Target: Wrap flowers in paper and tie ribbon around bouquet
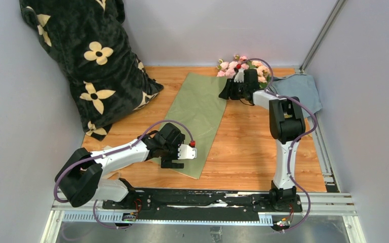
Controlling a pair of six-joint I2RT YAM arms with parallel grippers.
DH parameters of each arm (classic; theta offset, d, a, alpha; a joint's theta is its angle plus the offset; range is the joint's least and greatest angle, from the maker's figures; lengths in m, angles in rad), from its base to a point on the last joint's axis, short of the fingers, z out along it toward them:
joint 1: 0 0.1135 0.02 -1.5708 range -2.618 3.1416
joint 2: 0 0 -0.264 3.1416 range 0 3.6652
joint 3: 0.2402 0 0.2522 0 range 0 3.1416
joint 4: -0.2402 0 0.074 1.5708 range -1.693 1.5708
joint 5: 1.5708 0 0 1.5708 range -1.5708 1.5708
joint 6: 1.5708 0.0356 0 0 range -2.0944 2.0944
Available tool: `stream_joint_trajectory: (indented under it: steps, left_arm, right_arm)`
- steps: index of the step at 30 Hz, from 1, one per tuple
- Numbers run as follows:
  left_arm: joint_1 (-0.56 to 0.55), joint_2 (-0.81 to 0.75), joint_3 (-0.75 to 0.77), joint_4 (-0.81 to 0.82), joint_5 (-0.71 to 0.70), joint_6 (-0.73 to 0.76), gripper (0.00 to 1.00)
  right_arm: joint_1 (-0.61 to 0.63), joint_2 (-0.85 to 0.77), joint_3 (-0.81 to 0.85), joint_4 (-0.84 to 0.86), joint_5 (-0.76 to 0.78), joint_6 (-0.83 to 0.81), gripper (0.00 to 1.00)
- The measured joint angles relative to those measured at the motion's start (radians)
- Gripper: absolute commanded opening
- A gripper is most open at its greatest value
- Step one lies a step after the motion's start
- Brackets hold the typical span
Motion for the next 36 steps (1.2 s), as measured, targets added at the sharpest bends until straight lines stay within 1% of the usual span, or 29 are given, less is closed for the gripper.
stream_joint_trajectory:
  steps: [6, 14, 15, 17, 18, 19, 21, 22, 27, 29, 31, 33, 36]
  left_arm:
    - [0.000, 0.000, 0.000, 0.000, 0.000, -0.001, 1.00]
    - [0.000, -0.001, -0.001, 0.001, 0.000, -0.001, 1.00]
    - [0.000, -0.001, -0.001, 0.002, 0.000, -0.001, 1.00]
    - [0.000, -0.002, -0.002, 0.002, 0.000, -0.001, 1.00]
    - [0.000, -0.002, -0.002, 0.003, 0.000, -0.001, 1.00]
    - [0.000, -0.002, -0.002, 0.003, 0.000, -0.001, 1.00]
    - [0.000, -0.003, -0.002, 0.003, 0.000, -0.002, 1.00]
    - [0.000, -0.003, -0.002, 0.003, 0.000, -0.003, 1.00]
    - [0.000, -0.035, 0.008, -0.023, -0.025, -0.025, 1.00]
    - [0.011, -0.058, 0.061, -0.079, -0.038, -0.054, 1.00]
    - [0.041, -0.064, 0.175, -0.149, -0.035, -0.096, 1.00]
    - [0.080, -0.059, 0.327, -0.196, -0.032, -0.147, 1.00]
    - [0.113, -0.054, 0.526, -0.225, -0.032, -0.233, 1.00]
  right_arm:
    - [0.030, -0.011, -0.009, 0.002, -0.009, 0.001, 0.48]
    - [0.060, -0.026, -0.072, 0.009, 0.003, 0.026, 0.46]
    - [0.066, -0.033, -0.081, 0.009, 0.005, 0.028, 0.44]
    - [0.077, -0.040, -0.087, 0.008, 0.012, 0.032, 0.36]
    - [0.080, -0.040, -0.087, 0.009, 0.017, 0.033, 0.30]
    - [0.084, -0.042, -0.085, 0.008, 0.028, 0.038, 0.24]
    - [0.088, -0.041, -0.079, 0.003, 0.056, 0.050, 0.02]
    - [0.089, -0.040, -0.073, -0.003, 0.067, 0.054, 0.00]
    - [0.089, -0.033, -0.002, -0.048, 0.099, 0.089, 0.00]
    - [0.089, -0.048, 0.000, -0.053, 0.099, 0.106, 0.00]
    - [0.094, -0.089, -0.020, -0.059, 0.106, 0.123, 0.00]
    - [0.103, -0.165, -0.065, -0.061, 0.117, 0.150, 0.00]
    - [0.136, -0.339, -0.157, -0.043, 0.164, 0.230, 0.00]
